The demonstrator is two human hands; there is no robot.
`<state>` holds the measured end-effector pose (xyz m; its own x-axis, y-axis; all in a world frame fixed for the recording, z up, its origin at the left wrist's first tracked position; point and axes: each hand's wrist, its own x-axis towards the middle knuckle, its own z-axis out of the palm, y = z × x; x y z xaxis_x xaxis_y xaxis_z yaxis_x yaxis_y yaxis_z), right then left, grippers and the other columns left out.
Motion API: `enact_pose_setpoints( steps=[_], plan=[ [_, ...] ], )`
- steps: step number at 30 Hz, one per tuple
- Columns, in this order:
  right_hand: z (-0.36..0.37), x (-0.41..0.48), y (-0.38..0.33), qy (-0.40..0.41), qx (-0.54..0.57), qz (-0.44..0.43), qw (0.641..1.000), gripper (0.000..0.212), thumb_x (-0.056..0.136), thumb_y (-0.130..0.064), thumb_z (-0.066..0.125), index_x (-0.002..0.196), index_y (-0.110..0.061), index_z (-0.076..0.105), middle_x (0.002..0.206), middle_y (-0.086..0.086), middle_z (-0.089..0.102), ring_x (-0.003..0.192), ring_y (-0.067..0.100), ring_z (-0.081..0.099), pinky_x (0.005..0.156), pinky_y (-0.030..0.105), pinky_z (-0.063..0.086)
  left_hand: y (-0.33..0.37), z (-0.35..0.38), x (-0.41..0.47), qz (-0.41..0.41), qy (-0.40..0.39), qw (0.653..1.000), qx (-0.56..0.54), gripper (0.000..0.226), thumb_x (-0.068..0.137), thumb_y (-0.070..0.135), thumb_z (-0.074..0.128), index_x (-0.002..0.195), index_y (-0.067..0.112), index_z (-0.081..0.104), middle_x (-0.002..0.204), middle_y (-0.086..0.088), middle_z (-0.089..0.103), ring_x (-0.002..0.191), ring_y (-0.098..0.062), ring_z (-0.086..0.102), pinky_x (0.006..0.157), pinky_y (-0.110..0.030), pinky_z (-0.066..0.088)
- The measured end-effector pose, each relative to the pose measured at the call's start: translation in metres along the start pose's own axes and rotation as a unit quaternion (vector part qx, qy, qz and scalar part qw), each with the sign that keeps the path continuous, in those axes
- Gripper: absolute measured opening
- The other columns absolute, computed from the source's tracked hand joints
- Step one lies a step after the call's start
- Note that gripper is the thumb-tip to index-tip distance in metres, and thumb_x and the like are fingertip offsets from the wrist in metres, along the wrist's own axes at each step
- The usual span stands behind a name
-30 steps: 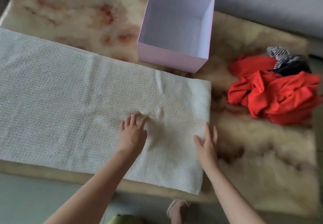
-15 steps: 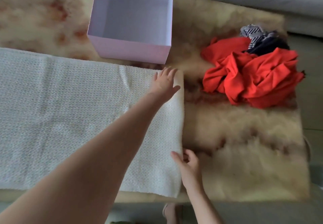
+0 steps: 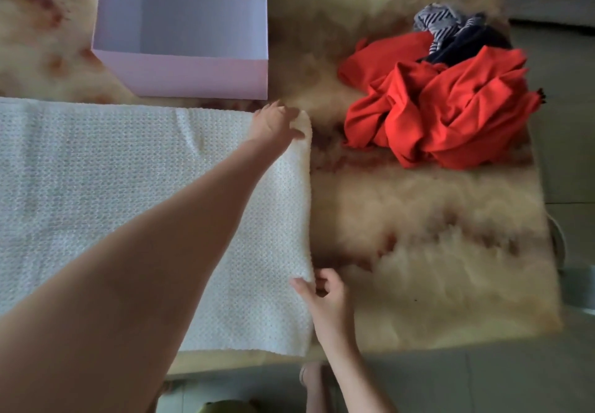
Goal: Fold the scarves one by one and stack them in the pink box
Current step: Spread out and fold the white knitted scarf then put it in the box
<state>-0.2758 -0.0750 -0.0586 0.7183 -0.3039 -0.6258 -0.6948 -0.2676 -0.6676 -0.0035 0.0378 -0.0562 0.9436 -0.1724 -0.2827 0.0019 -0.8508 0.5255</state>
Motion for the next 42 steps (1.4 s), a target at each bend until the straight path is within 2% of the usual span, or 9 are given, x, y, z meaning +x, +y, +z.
enact_pose_setpoints(
  steps=[8, 12, 15, 18, 22, 30, 35, 38, 42],
  plan=[
    [-0.056, 0.001, 0.007, 0.036, 0.031, -0.048, 0.998, 0.016, 0.078, -0.017, 0.076, 0.081, -0.018, 0.06, 0.069, 0.006, 0.065, 0.058, 0.007, 0.054, 0.054, 0.018, 0.039, 0.057, 0.005, -0.004, 0.008, 0.075, 0.991, -0.108, 0.034, 0.087, 0.03, 0.062, 0.114, 0.011, 0.06, 0.109, -0.008, 0.066, 0.106, -0.026, 0.055, 0.091, -0.031, 0.027],
    [-0.121, 0.01, 0.027, 0.087, 0.001, -0.049, 0.995, 0.017, 0.079, -0.015, 0.074, 0.079, -0.018, 0.058, 0.065, 0.004, 0.059, 0.054, 0.006, 0.048, 0.05, 0.017, 0.034, 0.114, 0.023, 0.001, 0.056, 0.053, 0.986, -0.146, 0.027, 0.085, 0.029, 0.063, 0.104, 0.01, 0.06, 0.087, -0.001, 0.06, 0.098, -0.025, 0.055, 0.09, -0.034, 0.03],
    [-0.165, 0.016, 0.044, 0.107, -0.024, -0.046, 0.993, 0.016, 0.081, -0.014, 0.072, 0.079, -0.016, 0.057, 0.065, 0.005, 0.059, 0.054, 0.007, 0.046, 0.05, 0.018, 0.033, 0.151, 0.047, 0.002, 0.067, 0.022, 0.983, -0.169, 0.031, 0.085, 0.027, 0.065, 0.109, 0.008, 0.06, 0.096, -0.006, 0.064, 0.103, -0.025, 0.055, 0.094, -0.036, 0.031],
    [-0.195, 0.023, 0.053, 0.134, -0.05, -0.06, 0.988, 0.018, 0.08, -0.012, 0.073, 0.076, -0.015, 0.056, 0.06, 0.0, 0.053, 0.053, 0.007, 0.044, 0.049, 0.017, 0.031, 0.177, 0.071, 0.001, 0.089, 0.026, 0.978, -0.188, 0.014, 0.083, 0.023, 0.066, 0.089, 0.016, 0.056, 0.076, 0.006, 0.054, 0.093, -0.026, 0.057, 0.089, -0.039, 0.037],
    [-0.223, 0.029, 0.061, 0.158, -0.062, -0.071, 0.983, 0.017, 0.081, -0.011, 0.072, 0.078, -0.012, 0.056, 0.059, -0.001, 0.051, 0.054, 0.006, 0.045, 0.047, 0.015, 0.032, 0.208, 0.096, 0.001, 0.105, 0.042, 0.967, -0.227, 0.032, 0.08, 0.019, 0.067, 0.068, 0.026, 0.038, 0.06, 0.014, 0.038, 0.08, -0.026, 0.053, 0.081, -0.04, 0.036],
    [-0.233, 0.04, 0.083, 0.181, -0.058, -0.054, 0.98, 0.016, 0.081, -0.015, 0.073, 0.082, -0.012, 0.057, 0.063, -0.003, 0.054, 0.055, 0.002, 0.048, 0.049, 0.016, 0.035, 0.23, 0.118, 0.005, 0.115, 0.068, 0.973, -0.187, 0.012, 0.085, 0.022, 0.063, 0.089, 0.015, 0.054, 0.086, 0.003, 0.057, 0.098, -0.022, 0.051, 0.078, -0.028, 0.019],
    [-0.212, 0.043, 0.085, 0.182, -0.141, -0.021, 0.973, 0.025, 0.079, -0.026, 0.074, 0.093, -0.015, 0.056, 0.077, -0.005, 0.058, 0.068, 0.012, 0.054, 0.055, 0.022, 0.037, 0.21, 0.122, -0.004, 0.146, 0.064, 0.987, -0.037, 0.057, 0.078, 0.023, 0.071, 0.131, 0.024, 0.049, 0.129, 0.002, 0.049, 0.123, -0.023, 0.037, 0.101, -0.033, 0.022],
    [-0.198, 0.043, 0.073, 0.248, -0.192, -0.104, 0.944, 0.049, 0.072, -0.021, 0.08, 0.113, -0.01, 0.057, 0.102, 0.005, 0.057, 0.097, 0.023, 0.052, 0.079, 0.031, 0.045, 0.181, 0.107, -0.014, 0.181, 0.131, 0.974, -0.024, 0.072, 0.07, 0.02, 0.077, 0.135, 0.022, 0.046, 0.136, -0.001, 0.043, 0.127, -0.023, 0.036, 0.104, -0.036, 0.025],
    [-0.17, 0.048, 0.037, 0.254, -0.242, -0.25, 0.903, 0.042, 0.074, -0.012, 0.078, 0.113, -0.011, 0.061, 0.111, 0.006, 0.056, 0.102, 0.022, 0.047, 0.091, 0.034, 0.039, 0.124, 0.079, -0.04, 0.135, 0.213, 0.967, -0.041, 0.054, 0.073, 0.012, 0.071, 0.124, 0.014, 0.052, 0.127, -0.008, 0.048, 0.115, -0.027, 0.044, 0.099, -0.037, 0.036]
  ],
)
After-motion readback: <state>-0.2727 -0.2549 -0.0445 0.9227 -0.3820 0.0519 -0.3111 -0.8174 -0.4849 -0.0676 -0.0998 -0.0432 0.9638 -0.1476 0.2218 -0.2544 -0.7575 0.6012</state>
